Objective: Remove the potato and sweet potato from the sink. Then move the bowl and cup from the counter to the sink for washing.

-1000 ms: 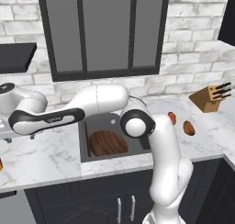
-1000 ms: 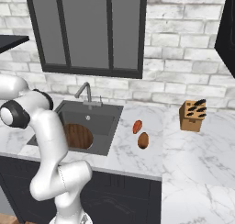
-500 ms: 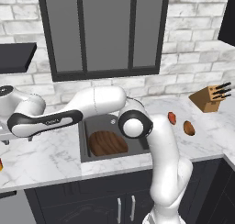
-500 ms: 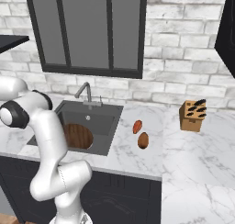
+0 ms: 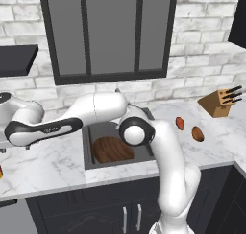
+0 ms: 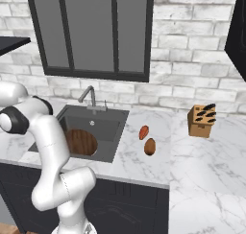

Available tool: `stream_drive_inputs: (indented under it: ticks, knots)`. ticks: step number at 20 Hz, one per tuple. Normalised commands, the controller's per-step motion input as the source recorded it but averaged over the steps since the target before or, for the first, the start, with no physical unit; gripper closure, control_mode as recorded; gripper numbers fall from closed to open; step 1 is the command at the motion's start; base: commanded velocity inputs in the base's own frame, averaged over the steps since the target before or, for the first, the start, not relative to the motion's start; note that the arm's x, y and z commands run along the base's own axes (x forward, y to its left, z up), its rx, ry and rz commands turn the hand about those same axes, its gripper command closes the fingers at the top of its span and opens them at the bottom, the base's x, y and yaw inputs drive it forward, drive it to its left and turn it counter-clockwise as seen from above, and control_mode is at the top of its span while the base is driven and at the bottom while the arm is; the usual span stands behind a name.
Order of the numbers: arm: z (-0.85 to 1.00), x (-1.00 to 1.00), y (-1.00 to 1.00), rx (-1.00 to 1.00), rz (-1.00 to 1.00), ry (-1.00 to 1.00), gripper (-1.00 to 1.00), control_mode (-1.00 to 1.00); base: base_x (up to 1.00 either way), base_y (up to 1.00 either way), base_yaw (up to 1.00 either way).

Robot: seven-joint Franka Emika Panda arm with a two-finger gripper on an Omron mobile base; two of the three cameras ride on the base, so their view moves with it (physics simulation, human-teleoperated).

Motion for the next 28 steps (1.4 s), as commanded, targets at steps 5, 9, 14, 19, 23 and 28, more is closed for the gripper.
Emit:
stream_drive_inputs:
  ticks: [5,9,14,19,23,28]
  knots:
    - [-0.04,0.16,0.18,0.00,0.00,0.00,-1.00,-1.00,0.00,0.00,0.00]
    - [-0.04,0.13,0.19,0.00,0.00,0.00,-1.00,-1.00,0.00,0.00,0.00]
    - [-0.06,0.07,0.20,0.00,0.00,0.00,-1.00,-1.00,0.00,0.00,0.00]
    - [-0.06,0.03,0.17,0.00,0.00,0.00,-1.00,-1.00,0.00,0.00,0.00]
    - [-0.09,0.03,0.14,0.00,0.00,0.00,-1.00,-1.00,0.00,0.00,0.00]
    - [-0.10,0.05,0.15,0.00,0.00,0.01,-1.00,-1.00,0.00,0.00,0.00]
